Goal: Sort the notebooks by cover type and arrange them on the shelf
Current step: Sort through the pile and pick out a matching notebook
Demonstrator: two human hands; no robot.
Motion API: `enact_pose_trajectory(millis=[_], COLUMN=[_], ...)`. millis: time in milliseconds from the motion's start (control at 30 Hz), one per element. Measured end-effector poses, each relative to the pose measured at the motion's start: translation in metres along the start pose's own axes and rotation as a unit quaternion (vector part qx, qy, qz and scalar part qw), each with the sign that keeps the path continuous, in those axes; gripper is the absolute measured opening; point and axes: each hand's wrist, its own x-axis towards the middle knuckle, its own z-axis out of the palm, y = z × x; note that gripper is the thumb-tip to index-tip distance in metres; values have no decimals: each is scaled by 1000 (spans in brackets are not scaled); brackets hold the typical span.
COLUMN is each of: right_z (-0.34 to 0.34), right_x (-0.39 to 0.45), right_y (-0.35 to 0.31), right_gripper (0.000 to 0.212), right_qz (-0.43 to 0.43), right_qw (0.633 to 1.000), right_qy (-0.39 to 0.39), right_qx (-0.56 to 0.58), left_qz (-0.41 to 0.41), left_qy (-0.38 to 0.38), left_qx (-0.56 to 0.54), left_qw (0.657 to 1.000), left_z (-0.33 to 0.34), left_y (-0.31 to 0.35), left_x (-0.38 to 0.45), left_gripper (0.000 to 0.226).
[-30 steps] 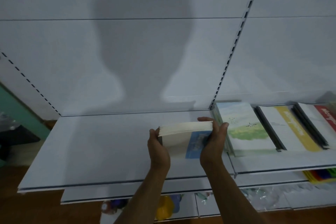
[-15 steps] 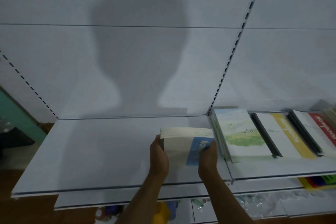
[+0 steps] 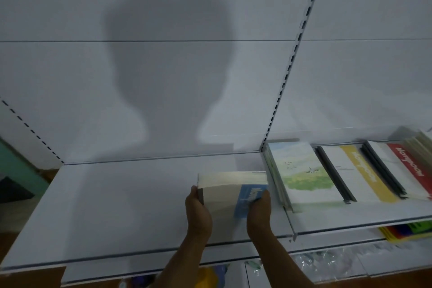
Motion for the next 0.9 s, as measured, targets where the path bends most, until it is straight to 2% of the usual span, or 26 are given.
enact_pose_trajectory(millis=[300, 433, 500, 567, 633, 767, 900], right_z=[-4, -1, 4, 6, 9, 13, 16], right_x=[10, 15, 14, 14, 14, 17, 18], right_y=[27, 26, 20, 15, 10, 9, 20], right_gripper=[31, 28, 21, 45, 63, 59, 53], right_qz=[2, 21, 33, 7, 28, 30, 1], right_qw=[999, 996, 994, 992, 993, 991, 995], right_qy=[-16, 3, 20, 36, 35, 25, 19], right_qx=[-35, -88, -101, -122, -106, -124, -101], left_qz=[-16, -34, -65, -88, -96, -109, -53], left_qy=[4, 67, 104, 110, 116, 120, 107], left_qx=[12, 49, 108, 155, 177, 177, 141], left_qw=[1000, 996, 987, 978, 973, 971, 983], left_z=[-8, 2, 7, 10, 11, 10, 5], left_y=[-14, -10, -6, -5, 3, 11, 7], left_x=[6, 3, 0, 4, 8, 20, 17], left_gripper=[42, 47, 62, 80, 87, 91, 78])
